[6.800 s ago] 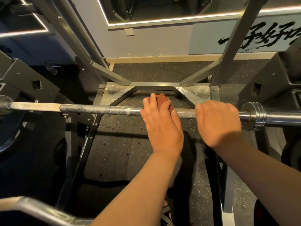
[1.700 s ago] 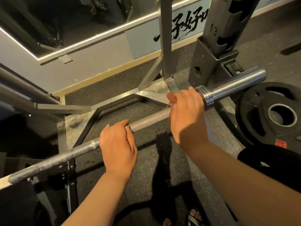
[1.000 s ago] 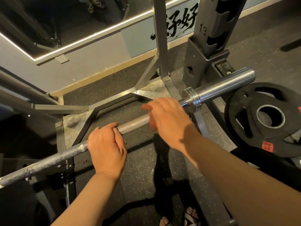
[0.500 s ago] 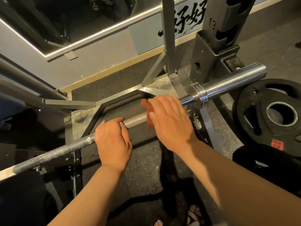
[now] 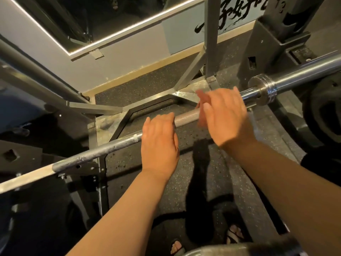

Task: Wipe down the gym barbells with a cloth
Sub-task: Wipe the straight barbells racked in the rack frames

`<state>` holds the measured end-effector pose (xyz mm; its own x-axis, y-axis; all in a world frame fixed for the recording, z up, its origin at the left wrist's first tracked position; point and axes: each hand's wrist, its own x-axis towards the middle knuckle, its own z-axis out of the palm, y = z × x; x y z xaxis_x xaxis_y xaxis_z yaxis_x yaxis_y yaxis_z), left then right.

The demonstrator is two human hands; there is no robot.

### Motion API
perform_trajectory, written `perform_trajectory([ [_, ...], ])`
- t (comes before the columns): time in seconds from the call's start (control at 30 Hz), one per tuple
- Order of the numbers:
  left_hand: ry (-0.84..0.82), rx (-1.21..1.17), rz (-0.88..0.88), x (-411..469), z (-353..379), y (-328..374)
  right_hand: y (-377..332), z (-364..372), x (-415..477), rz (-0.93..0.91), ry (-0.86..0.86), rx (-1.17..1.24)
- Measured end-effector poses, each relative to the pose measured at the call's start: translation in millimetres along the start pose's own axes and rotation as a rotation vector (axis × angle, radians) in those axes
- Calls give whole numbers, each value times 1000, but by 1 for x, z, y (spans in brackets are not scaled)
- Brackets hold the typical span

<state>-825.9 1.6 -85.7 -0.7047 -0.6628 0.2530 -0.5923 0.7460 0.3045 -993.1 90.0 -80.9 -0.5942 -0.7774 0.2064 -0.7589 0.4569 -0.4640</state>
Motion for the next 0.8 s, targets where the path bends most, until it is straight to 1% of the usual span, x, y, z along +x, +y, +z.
perform_trajectory([
  [0.07, -34, 41, 17, -7, -8, -5, -11, 7, 2, 172, 127, 31],
  [0.1, -44, 55, 22, -9, -12, -7, -25, 14, 1, 216, 143, 30],
  [0.13, -49, 62, 31, -12, -15, -11, -41, 21, -2, 211, 127, 18],
  [0.17, -47, 59, 42, -14, -19, -14, -55, 28, -5, 159, 89, 4],
  [0.23, -13, 35, 37, -17, -30, -27, -75, 36, -12, -7, -27, 3],
  [0.3, 37, 14, -36, -21, -43, -48, -75, 32, -16, -131, -101, 0],
  [0.37, 62, 6, -148, -27, -56, -73, -67, 27, -16, -119, -115, 16],
  [0.43, 66, 5, -228, -36, -64, -94, -67, 28, -16, 4, -32, 54],
  [0.5, 56, 11, -244, -45, -66, -104, -90, 42, -20, 115, 54, 25],
  [0.53, 53, 16, -238, -47, -65, -106, -106, 51, -22, 111, 62, 20],
  [0.6, 51, 30, -229, -47, -63, -107, -130, 65, -29, -10, -2, 21],
  [0.7, 54, 32, -245, -44, -62, -108, -127, 61, -32, -211, -98, 27],
  [0.73, 54, 24, -244, -45, -61, -109, -121, 58, -32, -244, -99, 33],
  [0.77, 60, 20, -237, -46, -60, -109, -116, 56, -31, -237, -73, 46],
  [0.8, 69, 20, -230, -47, -58, -110, -114, 57, -30, -191, -22, 61],
])
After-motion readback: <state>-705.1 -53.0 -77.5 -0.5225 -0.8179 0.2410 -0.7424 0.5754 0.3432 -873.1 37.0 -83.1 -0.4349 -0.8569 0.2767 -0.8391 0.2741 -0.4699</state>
